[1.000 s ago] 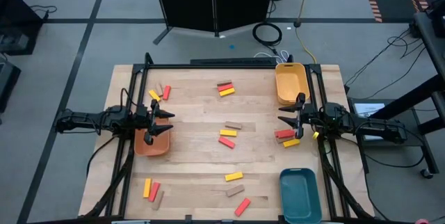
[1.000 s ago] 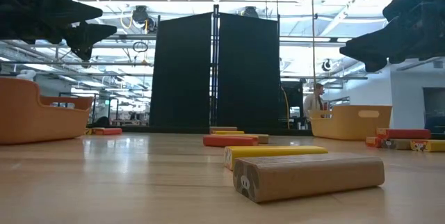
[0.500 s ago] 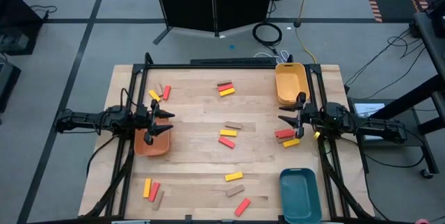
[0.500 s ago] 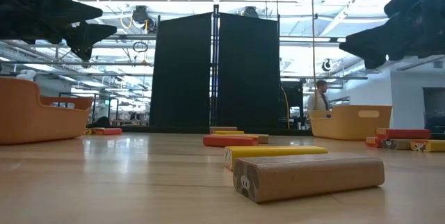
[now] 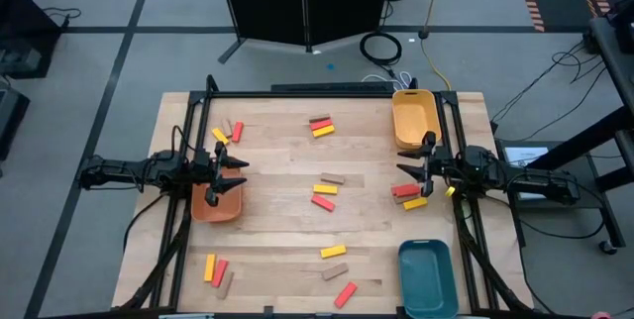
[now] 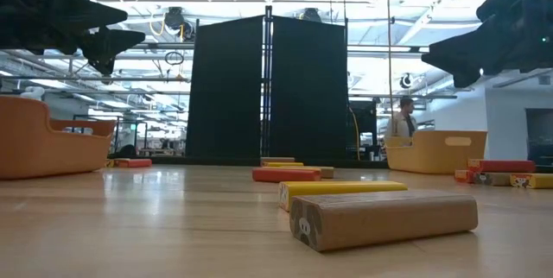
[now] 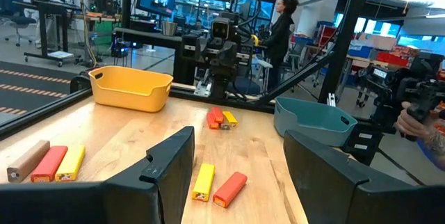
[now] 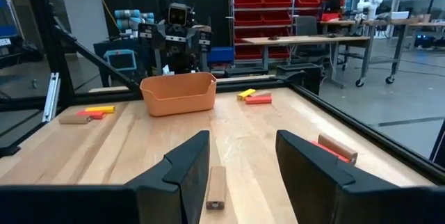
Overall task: Sort blocks
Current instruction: Put the orange block into the orange bin
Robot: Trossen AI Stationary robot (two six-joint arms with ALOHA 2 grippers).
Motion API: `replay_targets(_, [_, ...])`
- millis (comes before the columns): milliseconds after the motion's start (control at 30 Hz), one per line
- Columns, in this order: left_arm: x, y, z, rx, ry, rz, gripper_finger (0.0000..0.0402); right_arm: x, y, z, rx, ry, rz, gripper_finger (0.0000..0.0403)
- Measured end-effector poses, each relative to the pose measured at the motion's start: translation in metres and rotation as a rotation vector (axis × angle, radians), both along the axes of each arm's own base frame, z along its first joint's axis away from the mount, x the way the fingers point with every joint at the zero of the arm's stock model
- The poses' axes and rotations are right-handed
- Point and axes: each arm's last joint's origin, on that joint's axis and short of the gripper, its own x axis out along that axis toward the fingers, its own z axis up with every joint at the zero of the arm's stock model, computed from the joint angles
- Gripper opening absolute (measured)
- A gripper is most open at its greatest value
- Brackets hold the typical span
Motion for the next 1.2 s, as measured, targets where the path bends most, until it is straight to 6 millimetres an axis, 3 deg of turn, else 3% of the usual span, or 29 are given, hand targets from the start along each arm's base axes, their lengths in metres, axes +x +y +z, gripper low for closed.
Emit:
replay_targets(733, [0.0, 0.0, 0.0, 0.0, 0.001, 0.0, 0.0219, 0.008, 0.0, 0.007, 0.047, -0.052, 0.035, 0.016])
replay_targets(1200, [0.0, 0.001, 0.005, -0.006, -0.056, 0.03, 0.0219, 0.038, -0.004, 0.042, 0.071, 0.079, 0.032, 0.016])
